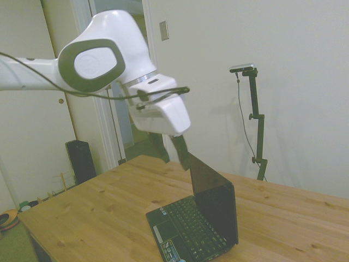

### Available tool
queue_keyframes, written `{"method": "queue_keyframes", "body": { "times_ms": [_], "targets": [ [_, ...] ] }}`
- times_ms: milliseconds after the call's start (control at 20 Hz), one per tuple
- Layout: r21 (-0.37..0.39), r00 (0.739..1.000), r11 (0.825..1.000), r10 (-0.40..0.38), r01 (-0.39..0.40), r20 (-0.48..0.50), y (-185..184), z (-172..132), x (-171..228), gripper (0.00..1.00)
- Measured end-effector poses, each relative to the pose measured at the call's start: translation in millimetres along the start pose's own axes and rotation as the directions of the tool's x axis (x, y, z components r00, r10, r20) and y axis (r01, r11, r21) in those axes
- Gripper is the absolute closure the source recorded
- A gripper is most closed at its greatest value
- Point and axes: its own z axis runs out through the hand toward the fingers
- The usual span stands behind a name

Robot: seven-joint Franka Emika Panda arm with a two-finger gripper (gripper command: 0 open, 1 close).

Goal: Close the laptop

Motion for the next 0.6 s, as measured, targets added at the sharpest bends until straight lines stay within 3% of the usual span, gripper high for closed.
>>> {"method": "queue_keyframes", "body": {
  "times_ms": [300,600],
  "targets": [
    [0.006,0.999,0.999,0.032,-0.032,0.004,-18.6,26.4,85.7,0.00],
    [0.006,0.999,1.000,0.015,-0.015,0.029,-73.8,68.7,123.9,0.00]
  ]
}}
